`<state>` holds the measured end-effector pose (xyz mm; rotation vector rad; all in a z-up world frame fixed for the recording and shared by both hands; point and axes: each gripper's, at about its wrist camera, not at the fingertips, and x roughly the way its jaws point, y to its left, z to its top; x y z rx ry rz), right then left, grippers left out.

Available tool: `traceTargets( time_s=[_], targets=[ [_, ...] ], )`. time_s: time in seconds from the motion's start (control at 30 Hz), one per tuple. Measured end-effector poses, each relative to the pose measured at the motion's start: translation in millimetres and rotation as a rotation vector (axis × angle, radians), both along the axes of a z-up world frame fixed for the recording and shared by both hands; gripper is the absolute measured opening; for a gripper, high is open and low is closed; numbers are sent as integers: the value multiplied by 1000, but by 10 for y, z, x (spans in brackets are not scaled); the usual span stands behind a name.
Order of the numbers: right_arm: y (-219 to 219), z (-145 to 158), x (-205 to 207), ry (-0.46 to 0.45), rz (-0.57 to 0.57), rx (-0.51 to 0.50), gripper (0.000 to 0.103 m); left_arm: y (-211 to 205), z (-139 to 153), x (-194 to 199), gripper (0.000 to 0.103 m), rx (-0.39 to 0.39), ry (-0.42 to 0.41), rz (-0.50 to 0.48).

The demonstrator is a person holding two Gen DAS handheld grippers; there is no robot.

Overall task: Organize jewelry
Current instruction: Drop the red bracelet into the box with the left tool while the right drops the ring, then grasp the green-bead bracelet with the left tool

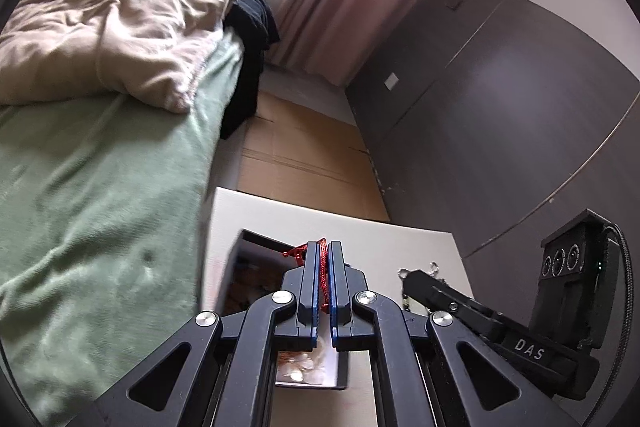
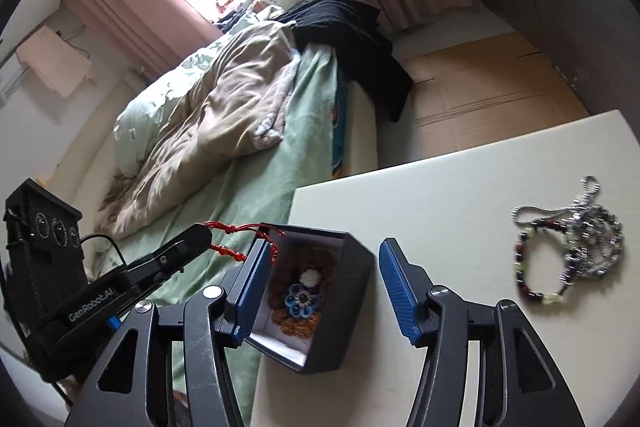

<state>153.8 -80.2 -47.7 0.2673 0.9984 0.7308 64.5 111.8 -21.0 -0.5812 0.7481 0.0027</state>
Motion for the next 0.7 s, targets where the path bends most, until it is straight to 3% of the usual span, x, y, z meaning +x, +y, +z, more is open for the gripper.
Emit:
traceTargets(
  time_s=[0.07,0.17,0.23,0.3,0.47,0.7],
  targets=[
    [-118,23,-2,0,-19,4,57,-30,-54,67,5,11,59,-15],
    [-304,65,1,-5,-62,4,57,-50,-182,136,23,3,133,-22],
    [-439,114,2,-13,-85,9,57,-50,-205,120,64,-10,137,-14],
    [-550,165,16,-15,-102,12,57,-76,-156,82,80,7,110,-5],
    [-851,249,62,-14,-158,-51,57,-187,-101,51,80,25,85,-18],
    [-1223,119,184,53,-229,-130,57,-484,-58,112,80,65,58,-73]
  ],
)
